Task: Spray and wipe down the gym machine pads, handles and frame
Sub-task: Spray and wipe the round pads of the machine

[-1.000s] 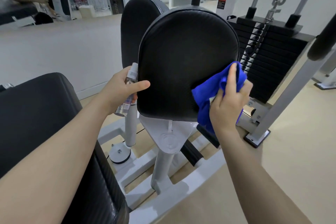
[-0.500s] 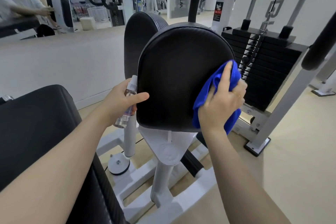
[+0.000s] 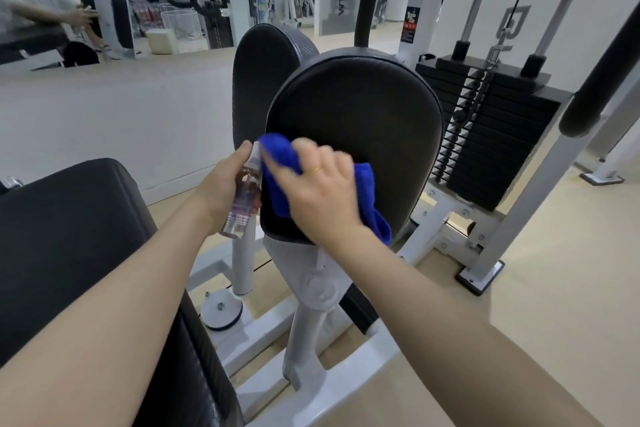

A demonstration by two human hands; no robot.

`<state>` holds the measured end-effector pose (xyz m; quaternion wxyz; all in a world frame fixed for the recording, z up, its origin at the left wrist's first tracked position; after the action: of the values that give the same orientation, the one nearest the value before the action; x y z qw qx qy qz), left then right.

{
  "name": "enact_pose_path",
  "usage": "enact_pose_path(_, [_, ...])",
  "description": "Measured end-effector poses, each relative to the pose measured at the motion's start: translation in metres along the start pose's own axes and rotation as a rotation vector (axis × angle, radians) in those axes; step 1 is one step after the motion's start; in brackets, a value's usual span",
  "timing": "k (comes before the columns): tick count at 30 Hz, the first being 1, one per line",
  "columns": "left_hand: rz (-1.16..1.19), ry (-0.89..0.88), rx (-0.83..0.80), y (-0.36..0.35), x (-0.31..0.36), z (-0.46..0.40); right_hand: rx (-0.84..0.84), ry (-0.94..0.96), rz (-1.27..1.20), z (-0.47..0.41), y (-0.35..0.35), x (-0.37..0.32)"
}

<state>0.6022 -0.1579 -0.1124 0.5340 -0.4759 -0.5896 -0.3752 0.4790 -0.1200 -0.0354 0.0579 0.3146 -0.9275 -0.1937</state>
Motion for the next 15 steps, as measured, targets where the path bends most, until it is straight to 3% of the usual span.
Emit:
enact_pose_path(4, [-0.096, 0.012, -0.024, 0.000, -0.002, -0.004, 0.227, -0.460, 0.024, -0.051, 0.052, 0.083])
enact_pose_path(7, [-0.186, -0.008, 0.014, 0.008, -0.003, -0.005, 0.250, -0.562, -0.060, -0.061, 0.057, 0.099])
enact_pose_path(10, [-0.087, 0.011, 0.082, 0.014, -0.005, -0.004, 0.139, -0.457, -0.063, -0.063, 0.032, 0.056])
enact_pose_path(15, [0.033, 0.059, 0.151, 0.017, -0.007, 0.000, 0.004, -0.051, 0.032, -0.045, 0.008, -0.007])
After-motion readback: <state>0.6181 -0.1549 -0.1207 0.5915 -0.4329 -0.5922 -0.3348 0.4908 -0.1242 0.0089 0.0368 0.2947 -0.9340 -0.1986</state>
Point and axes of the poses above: each hand's wrist, its own z-axis away from the middle knuckle, its own y-axis out of the back of the hand, x = y × z, the point moved 10 cm from there along -z, towards the middle knuckle, and after that the axes turned 13 degrees about -y, right-handed, at the moved point
